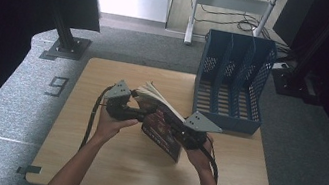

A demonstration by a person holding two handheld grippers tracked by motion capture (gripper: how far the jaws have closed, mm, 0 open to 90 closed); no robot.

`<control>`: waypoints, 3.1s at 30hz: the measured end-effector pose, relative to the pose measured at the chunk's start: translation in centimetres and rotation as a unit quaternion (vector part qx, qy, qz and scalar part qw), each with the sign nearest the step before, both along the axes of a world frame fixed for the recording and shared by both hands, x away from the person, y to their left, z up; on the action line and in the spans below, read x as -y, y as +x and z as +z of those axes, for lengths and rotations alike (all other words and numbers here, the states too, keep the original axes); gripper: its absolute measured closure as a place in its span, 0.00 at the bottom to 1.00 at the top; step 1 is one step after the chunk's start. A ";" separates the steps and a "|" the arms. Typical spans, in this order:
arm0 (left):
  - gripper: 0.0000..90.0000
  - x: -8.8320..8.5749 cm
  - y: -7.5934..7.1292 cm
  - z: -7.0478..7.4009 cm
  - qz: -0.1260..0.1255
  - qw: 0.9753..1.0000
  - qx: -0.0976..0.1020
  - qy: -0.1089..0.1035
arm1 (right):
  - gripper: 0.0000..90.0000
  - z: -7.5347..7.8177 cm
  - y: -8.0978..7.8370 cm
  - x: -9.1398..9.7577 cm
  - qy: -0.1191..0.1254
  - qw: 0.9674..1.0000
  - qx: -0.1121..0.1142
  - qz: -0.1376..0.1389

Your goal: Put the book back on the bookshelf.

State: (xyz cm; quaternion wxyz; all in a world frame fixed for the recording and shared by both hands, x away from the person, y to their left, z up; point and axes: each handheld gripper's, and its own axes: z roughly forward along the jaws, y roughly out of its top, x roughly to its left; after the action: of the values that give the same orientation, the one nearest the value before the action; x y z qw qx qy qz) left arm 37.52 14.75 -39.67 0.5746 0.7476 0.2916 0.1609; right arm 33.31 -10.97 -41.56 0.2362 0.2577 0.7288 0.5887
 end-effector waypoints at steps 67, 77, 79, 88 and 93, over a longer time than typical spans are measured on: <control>0.22 -6.7 -6.5 -9.6 0.081 0.993 -0.081 0.036 | 0.91 3.6 -0.3 1.6 0.045 0.995 0.004 -0.090; 0.22 -6.8 -6.5 -9.7 0.084 0.992 -0.085 0.035 | 0.91 4.3 0.6 2.0 0.046 0.993 0.007 -0.108; 0.22 -6.9 -6.6 -9.6 0.081 0.992 -0.089 0.027 | 0.91 4.5 0.8 2.1 0.047 0.993 0.008 -0.112; 0.23 -6.8 -6.7 -9.7 0.080 0.992 -0.087 0.033 | 0.91 5.4 1.4 3.0 0.056 0.990 0.018 -0.125; 0.23 -6.9 -6.8 -9.7 0.083 0.992 -0.090 0.029 | 0.91 5.8 1.6 3.5 0.060 0.989 0.021 -0.134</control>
State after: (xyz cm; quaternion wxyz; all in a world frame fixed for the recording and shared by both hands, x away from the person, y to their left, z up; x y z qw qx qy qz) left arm 30.76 21.66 -49.38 0.5085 0.7490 0.3982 0.1481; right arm 34.90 -14.47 -35.78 0.3124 0.3547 0.6459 0.5996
